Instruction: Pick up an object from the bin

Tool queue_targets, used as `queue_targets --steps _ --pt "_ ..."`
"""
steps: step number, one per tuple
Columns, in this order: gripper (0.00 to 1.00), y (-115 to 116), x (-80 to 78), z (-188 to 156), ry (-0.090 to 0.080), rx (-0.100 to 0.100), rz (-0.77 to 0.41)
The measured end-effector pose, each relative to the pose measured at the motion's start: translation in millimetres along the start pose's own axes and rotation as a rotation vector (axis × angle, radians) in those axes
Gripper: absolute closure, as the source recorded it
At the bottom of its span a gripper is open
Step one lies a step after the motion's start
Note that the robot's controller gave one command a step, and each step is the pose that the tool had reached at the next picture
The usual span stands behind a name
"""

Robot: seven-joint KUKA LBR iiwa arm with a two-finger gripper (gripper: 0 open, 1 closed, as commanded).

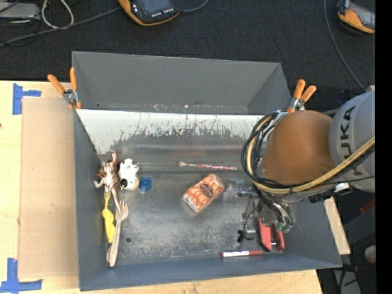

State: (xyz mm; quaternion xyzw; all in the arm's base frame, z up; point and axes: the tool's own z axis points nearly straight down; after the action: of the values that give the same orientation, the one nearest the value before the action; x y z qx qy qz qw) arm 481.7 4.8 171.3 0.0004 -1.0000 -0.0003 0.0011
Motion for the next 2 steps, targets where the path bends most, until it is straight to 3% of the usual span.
queue_targets --steps 1,2 --pt "0.00 -2.8 -74.6 41.0 -0.002 0.000 -0.004" --pt "0.00 8.0 -66.0 -12.0 0.007 -0.001 0.028"
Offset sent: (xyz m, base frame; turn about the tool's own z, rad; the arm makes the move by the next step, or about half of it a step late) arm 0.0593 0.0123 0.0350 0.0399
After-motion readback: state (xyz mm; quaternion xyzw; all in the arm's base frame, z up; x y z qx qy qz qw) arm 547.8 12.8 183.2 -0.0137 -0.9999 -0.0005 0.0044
